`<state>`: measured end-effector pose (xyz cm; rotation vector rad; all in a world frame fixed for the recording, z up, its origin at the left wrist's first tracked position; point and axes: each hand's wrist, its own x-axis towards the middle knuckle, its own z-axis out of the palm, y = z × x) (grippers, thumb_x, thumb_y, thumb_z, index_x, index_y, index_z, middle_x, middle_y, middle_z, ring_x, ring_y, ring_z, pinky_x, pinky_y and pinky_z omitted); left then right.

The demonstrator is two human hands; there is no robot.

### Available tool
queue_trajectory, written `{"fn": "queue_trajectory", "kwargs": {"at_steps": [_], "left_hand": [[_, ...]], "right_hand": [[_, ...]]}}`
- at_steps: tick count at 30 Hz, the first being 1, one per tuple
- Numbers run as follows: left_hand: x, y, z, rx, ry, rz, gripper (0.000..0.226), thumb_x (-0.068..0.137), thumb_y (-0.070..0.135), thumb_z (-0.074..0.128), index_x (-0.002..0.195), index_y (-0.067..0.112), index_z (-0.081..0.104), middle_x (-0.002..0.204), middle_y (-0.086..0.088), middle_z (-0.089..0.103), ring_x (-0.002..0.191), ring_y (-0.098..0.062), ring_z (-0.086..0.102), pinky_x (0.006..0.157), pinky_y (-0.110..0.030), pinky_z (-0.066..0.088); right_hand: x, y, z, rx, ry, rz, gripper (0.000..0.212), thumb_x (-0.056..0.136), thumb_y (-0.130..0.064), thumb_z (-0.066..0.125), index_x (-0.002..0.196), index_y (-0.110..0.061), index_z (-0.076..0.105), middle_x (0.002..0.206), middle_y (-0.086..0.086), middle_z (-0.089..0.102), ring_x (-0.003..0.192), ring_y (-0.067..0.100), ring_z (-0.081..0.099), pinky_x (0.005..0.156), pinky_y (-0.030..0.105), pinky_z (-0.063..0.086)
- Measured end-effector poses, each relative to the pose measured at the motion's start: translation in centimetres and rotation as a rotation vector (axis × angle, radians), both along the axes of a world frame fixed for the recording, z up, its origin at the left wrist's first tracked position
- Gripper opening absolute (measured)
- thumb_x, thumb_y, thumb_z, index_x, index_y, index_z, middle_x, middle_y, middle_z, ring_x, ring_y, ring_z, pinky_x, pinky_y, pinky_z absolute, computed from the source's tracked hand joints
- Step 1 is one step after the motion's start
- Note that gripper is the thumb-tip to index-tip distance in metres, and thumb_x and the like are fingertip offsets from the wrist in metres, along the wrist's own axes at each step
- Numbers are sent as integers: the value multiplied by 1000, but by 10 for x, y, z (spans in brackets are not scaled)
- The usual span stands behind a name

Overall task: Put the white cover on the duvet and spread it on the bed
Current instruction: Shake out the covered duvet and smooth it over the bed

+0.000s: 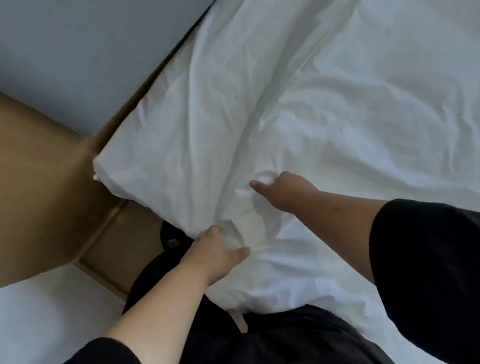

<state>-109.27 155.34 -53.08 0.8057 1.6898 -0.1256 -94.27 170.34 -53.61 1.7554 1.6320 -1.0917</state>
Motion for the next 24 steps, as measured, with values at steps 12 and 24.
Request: {"fn": "queue_trajectory", "kwargs": {"at_steps": [12,24], "left_hand": [[-37,21,-89,83,-73,-345,26,92,37,48,108,24,63,112,-2,68,107,-28,63,85,-33,50],[-239,133,94,528,254,-186,20,91,32,61,83,14,58,83,-6,65,85,-35,61,68,-37,50]], "right_hand": [[-51,23,-76,68,-18,-492,30,95,-27,51,103,-3,67,104,18,70,93,37,69,85,45,58],[-203,135,93,311,639,-789,19,93,-14,53,89,3,57,71,19,59,58,36,63,54,44,57]]}}
